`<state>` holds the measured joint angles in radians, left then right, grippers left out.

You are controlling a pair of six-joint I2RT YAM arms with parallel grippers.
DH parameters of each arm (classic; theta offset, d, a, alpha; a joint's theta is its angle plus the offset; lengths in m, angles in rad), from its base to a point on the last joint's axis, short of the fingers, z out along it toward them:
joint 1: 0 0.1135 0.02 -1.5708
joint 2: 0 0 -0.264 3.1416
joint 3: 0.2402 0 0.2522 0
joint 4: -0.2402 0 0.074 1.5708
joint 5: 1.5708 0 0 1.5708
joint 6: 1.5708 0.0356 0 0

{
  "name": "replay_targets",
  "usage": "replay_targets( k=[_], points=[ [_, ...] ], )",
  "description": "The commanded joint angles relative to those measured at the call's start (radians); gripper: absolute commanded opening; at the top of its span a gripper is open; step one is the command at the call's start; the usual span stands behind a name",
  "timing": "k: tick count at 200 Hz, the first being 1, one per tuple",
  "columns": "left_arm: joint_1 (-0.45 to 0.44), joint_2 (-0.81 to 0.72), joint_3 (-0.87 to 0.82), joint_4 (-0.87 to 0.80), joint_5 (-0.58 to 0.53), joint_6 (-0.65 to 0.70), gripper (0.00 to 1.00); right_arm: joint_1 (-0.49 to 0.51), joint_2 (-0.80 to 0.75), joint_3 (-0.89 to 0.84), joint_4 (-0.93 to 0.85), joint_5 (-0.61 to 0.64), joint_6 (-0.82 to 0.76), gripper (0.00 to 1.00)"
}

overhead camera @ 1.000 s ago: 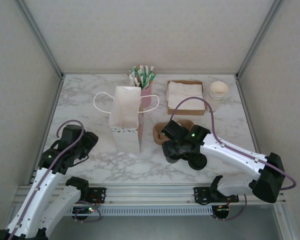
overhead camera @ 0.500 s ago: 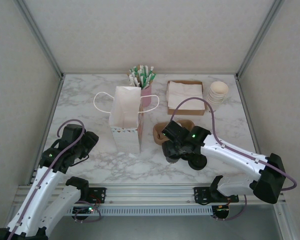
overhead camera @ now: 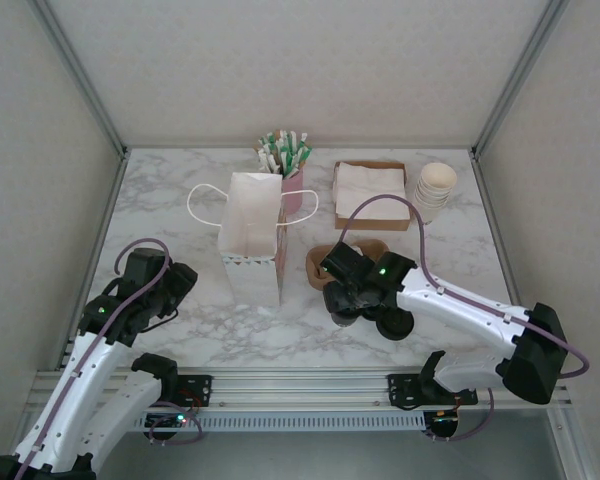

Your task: Pack the takeout coffee

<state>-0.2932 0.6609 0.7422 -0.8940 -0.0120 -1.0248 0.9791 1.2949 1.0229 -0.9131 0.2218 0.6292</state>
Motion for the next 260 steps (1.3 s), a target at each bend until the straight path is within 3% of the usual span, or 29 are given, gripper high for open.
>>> replay_targets(
  k=[1,82,130,192,227,260],
  points=[
    [-0.009,-0.011,0.026,-0.012,-0.019,-0.003,0.52,0.009,0.096,-0.051,-0.105,-0.016,0.025,0.69],
    [-0.008,-0.012,0.031,-0.012,-0.021,0.003,0.52,-0.002,0.264,-0.023,-0.173,-0.114,0.023,0.62],
    [-0.009,-0.011,0.033,-0.014,-0.02,0.009,0.52,-0.012,0.273,-0.06,-0.148,-0.182,0.042,0.61],
    [-0.009,-0.009,0.037,-0.019,-0.019,0.019,0.52,-0.014,0.337,-0.118,-0.185,-0.174,0.107,0.59],
    [-0.008,-0.009,0.037,-0.022,-0.02,0.02,0.52,-0.012,0.324,-0.107,-0.206,-0.121,0.117,0.59],
    [-0.009,-0.009,0.051,-0.025,-0.025,0.019,0.52,-0.013,0.198,-0.069,-0.151,-0.122,0.074,0.61]
  ],
)
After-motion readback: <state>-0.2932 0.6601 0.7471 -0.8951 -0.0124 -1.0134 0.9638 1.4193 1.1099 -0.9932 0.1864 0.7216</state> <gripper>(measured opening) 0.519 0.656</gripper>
